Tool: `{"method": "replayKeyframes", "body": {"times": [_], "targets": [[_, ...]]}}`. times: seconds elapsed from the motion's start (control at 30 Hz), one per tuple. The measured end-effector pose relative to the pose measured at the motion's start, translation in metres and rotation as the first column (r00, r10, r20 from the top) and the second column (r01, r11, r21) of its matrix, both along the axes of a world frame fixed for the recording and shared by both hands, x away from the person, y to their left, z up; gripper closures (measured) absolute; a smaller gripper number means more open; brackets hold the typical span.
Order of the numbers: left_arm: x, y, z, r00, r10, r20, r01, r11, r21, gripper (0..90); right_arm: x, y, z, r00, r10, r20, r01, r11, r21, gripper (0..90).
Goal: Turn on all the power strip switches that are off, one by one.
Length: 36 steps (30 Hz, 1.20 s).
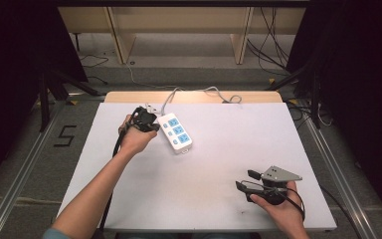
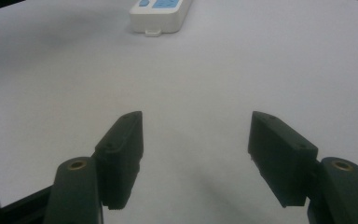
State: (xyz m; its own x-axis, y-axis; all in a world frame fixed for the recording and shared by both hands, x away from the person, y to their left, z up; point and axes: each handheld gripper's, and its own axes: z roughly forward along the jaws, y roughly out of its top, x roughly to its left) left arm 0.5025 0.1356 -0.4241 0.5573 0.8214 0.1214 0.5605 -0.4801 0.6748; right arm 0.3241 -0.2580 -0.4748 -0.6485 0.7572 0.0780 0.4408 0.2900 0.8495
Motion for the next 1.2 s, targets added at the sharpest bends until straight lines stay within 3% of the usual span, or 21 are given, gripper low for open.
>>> {"method": "replayKeyframes", "body": {"times": [0.33,0.87,1.2], "targets": [[0.008,0.000,-0.007,0.9999,0.009,-0.011,-0.009,0.9999,0.006,89.8,0.000,0.000,0.000,1.0000,-0.002,-0.006,0.002,1.000,0.000,36.7],[0.022,-0.005,-0.006,0.9999,0.011,-0.007,-0.011,0.9996,0.024,89.7,0.000,0.000,-0.001,1.0000,-0.002,-0.008,0.002,1.000,-0.004,36.7],[0.027,-0.008,-0.011,0.9998,0.017,-0.012,-0.017,0.9997,0.015,89.7,0.001,0.000,-0.001,1.0000,-0.001,-0.006,0.001,1.000,-0.008,36.7]]}}
